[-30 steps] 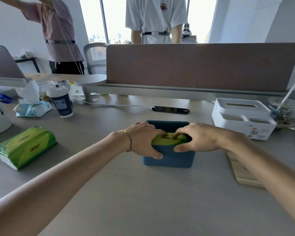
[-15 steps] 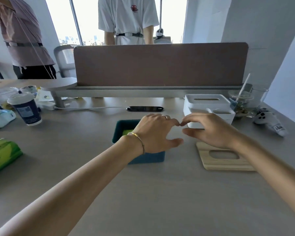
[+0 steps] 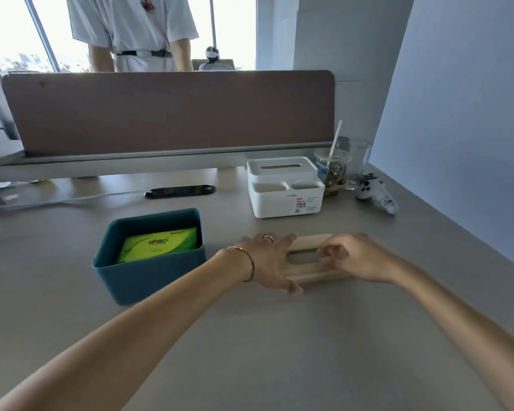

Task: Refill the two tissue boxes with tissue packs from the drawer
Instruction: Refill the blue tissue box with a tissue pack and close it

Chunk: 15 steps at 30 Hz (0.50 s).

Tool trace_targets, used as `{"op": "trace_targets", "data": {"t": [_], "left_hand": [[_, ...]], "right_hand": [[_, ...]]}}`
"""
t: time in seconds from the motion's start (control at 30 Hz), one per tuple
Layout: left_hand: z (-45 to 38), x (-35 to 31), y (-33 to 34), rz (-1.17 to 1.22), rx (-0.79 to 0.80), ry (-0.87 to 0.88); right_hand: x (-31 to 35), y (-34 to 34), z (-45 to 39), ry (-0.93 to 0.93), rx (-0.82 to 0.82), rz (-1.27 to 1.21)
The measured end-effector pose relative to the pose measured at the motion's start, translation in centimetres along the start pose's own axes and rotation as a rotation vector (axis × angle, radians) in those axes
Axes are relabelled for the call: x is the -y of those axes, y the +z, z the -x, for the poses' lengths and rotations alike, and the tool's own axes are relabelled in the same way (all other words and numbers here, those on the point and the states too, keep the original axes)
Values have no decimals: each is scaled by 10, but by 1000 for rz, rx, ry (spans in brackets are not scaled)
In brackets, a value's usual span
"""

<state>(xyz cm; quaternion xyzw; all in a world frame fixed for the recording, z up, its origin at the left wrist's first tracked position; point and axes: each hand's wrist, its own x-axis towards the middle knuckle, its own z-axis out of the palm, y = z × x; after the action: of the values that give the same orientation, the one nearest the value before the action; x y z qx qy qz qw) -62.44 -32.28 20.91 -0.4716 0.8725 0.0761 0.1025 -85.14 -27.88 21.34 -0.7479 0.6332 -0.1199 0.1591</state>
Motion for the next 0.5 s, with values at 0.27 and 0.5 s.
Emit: {"op": "trace_targets", "data": {"t": [0.27, 0.5], "left_hand": [[-6, -5, -11, 21, -96, 64], [13, 0, -45, 48, -177, 96]], "right_hand": [[-12, 6, 1, -41, -21, -42], [-6, 5, 1, -129, -45, -16]]}}
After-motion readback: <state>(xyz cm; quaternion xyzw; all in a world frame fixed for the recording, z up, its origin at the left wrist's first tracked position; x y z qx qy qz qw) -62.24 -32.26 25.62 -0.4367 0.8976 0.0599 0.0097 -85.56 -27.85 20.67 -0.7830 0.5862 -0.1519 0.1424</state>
